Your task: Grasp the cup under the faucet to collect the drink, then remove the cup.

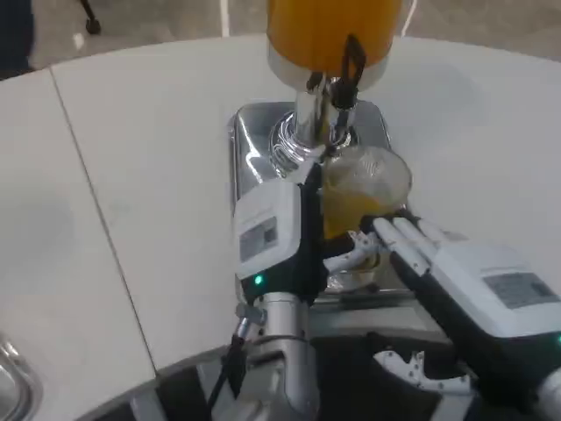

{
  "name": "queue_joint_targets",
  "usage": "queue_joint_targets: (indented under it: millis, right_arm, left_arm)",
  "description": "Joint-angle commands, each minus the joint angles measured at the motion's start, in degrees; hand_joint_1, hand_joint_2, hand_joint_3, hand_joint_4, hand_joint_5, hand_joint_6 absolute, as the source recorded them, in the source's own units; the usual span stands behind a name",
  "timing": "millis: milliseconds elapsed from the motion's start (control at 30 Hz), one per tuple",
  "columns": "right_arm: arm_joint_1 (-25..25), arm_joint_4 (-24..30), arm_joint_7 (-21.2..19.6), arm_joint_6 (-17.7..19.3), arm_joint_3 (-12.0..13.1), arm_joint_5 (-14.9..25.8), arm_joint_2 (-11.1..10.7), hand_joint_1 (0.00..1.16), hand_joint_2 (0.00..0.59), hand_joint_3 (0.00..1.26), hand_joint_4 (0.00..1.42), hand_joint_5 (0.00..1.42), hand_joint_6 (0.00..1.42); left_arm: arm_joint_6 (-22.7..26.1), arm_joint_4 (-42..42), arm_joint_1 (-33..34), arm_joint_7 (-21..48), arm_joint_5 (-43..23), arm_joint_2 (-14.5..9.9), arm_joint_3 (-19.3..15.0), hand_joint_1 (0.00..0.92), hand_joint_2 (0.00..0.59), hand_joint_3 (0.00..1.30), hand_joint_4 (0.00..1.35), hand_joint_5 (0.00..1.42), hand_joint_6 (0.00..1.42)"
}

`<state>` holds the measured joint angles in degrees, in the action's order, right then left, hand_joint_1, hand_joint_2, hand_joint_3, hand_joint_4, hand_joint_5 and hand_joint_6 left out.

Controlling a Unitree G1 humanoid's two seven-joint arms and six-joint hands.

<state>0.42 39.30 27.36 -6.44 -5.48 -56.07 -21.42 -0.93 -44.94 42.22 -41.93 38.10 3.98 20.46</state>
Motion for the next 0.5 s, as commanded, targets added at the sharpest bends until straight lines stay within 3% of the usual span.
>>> queue_joint_targets:
  millis: [33,67,133,200,333,500]
  right_arm:
    - [1.53,2.16,1.63,-1.40,2.14,-0.23,-0.88,0.59,0.405,0.00,0.00,0.00,0.06]
    - [1.63,2.38,2.45,-2.04,2.27,-0.28,-0.84,0.57,0.414,0.00,0.00,0.00,0.06]
    - [1.79,2.54,3.03,-2.57,2.20,-0.47,-0.73,0.57,0.415,0.00,0.00,0.00,0.06]
    - [1.30,2.01,2.94,-2.52,1.66,-0.14,-0.54,0.57,0.414,0.00,0.00,0.00,0.06]
    - [-1.17,-0.04,2.71,-2.51,0.27,0.16,-0.10,0.57,0.413,0.00,0.00,0.00,0.05]
    - [-1.66,-0.59,2.42,-2.40,0.27,0.89,-0.34,0.58,0.416,0.00,0.00,0.00,0.05]
  left_arm:
    - [-1.05,-4.87,2.46,-2.44,-1.98,6.68,0.83,0.371,0.054,0.43,0.66,1.01,1.27]
    - [-1.28,-5.78,3.03,-4.12,-2.37,7.56,0.76,0.395,0.062,0.54,0.81,1.13,1.39]
    - [-2.28,-7.33,3.91,-7.15,-3.63,8.70,0.45,0.454,0.079,0.78,1.03,1.32,1.42]
    - [-4.32,-7.93,4.25,-10.42,-4.51,8.87,0.22,0.484,0.082,0.96,1.09,1.41,1.42]
    - [-5.85,-8.77,4.56,-12.62,-5.15,8.00,0.66,0.517,0.076,1.05,1.09,1.42,1.42]
    - [-6.71,-9.11,4.49,-13.41,-5.36,6.83,1.12,0.540,0.075,1.09,1.07,1.42,1.42]
